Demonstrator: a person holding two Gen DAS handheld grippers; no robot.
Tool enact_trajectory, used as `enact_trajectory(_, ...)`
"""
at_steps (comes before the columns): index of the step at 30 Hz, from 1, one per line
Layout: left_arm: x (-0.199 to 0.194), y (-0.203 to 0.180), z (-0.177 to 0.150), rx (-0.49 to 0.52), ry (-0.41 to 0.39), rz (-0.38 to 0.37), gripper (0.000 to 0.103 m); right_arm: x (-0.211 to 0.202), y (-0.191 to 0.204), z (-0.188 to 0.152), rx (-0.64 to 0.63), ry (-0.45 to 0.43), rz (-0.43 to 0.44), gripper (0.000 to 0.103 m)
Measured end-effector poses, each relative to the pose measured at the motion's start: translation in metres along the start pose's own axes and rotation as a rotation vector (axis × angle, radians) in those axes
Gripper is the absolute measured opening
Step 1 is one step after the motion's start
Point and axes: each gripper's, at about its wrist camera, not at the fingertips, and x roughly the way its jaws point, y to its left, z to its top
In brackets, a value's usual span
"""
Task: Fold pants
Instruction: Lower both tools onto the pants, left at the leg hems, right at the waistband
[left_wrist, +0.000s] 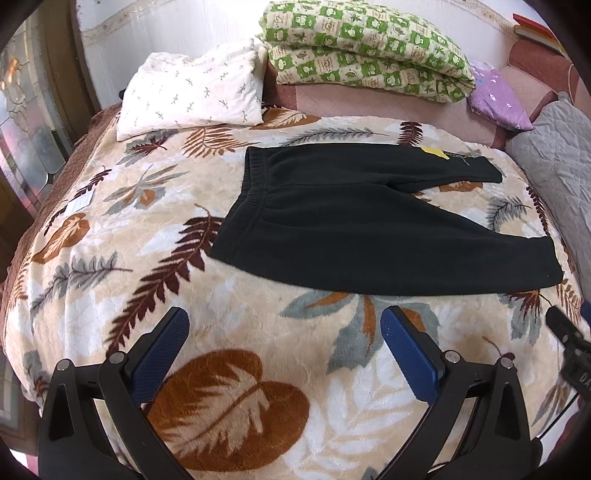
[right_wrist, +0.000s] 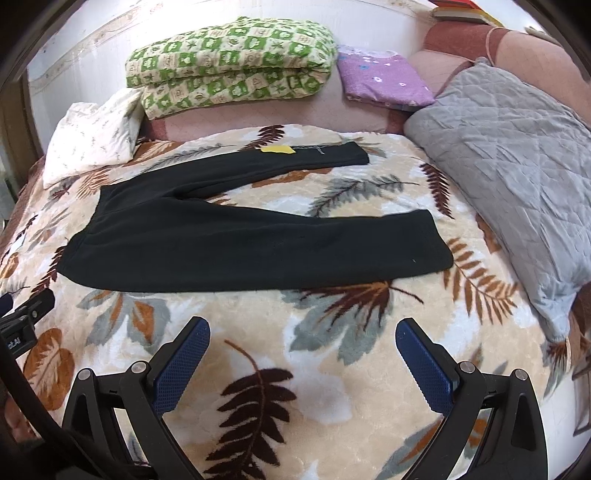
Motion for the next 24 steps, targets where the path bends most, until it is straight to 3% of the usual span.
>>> enact_trajectory(5,0.009,0.011,0.042,0.013,0.043,-0.027,0.103,-0.001,-0.019,0.043,-0.031,-0.039,0.046,0.101)
enact_trajectory(11,0.049,0.039,0.12,-0.024,0.154,-0.082,0.103,0.036,-0.074,0.134,0.02,-0.032,0.112,0.101)
enact_trajectory(18,0.13,0.074,0.191,-0.125,0.347,-0.111,0.103,0.153,-0.124,0.226,0.038,0.108,0.13,0.091)
enact_trajectory(24,0.198,0.095,0.205,-0.247,0.512,-0.151,0.103,0.235,-0.146,0.262,0.142,0.165,0.15,0.091)
